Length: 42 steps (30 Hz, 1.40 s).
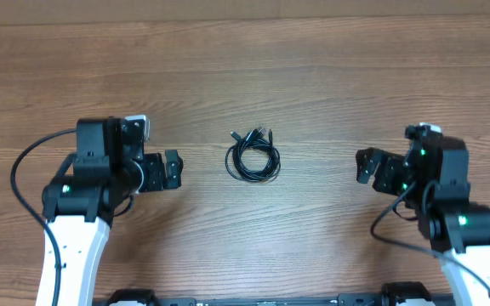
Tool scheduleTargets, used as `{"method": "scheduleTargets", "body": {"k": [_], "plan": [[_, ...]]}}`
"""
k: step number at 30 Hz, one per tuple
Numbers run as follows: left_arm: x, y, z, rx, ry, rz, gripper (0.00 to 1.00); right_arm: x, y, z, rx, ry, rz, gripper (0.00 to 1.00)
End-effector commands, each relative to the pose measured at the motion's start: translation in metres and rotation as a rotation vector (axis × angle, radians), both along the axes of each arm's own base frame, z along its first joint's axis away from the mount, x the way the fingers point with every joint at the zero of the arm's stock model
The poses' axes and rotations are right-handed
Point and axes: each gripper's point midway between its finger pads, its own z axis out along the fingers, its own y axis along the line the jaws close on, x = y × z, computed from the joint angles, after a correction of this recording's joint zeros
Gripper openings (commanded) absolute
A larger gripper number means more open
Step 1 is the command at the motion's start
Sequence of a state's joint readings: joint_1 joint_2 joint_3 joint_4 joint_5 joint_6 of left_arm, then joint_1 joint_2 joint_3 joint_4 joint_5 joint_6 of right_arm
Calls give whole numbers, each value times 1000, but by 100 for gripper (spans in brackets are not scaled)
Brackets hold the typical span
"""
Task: Untangle cables
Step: 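Reach the left gripper to the black cable bundle and grasp it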
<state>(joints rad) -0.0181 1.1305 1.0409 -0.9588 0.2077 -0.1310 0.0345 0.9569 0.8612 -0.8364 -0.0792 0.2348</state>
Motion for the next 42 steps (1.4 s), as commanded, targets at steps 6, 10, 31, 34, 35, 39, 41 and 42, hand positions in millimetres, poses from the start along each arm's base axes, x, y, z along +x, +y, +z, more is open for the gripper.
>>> {"method": "scheduleTargets", "body": {"k": [6, 10, 31, 34, 35, 39, 41, 42], "plan": [[55, -34, 18, -234, -97, 23, 100, 13, 11, -1, 41, 57, 36, 100], [71, -56, 6, -219, -91, 6, 99, 17, 10, 2, 39, 39, 34, 100], [66, -155, -166, -93, 322, 87, 63, 19, 20, 6, 84, 18, 70, 100], [68, -151, -170, -67, 317, 97, 45, 19, 20, 6, 84, 18, 70, 100], [69, -151, -169, -60, 307, 89, 29, 19, 20, 6, 84, 18, 70, 100], [85, -159, -133, -59, 235, 5, 4, 21, 24, 9, 102, 7, 86, 100], [94, -170, -103, -62, 175, -68, 4, 24, 33, 15, 142, -20, 122, 100], [98, -176, -88, -67, 144, -100, 4, 26, 38, 18, 163, -33, 141, 100]]}}
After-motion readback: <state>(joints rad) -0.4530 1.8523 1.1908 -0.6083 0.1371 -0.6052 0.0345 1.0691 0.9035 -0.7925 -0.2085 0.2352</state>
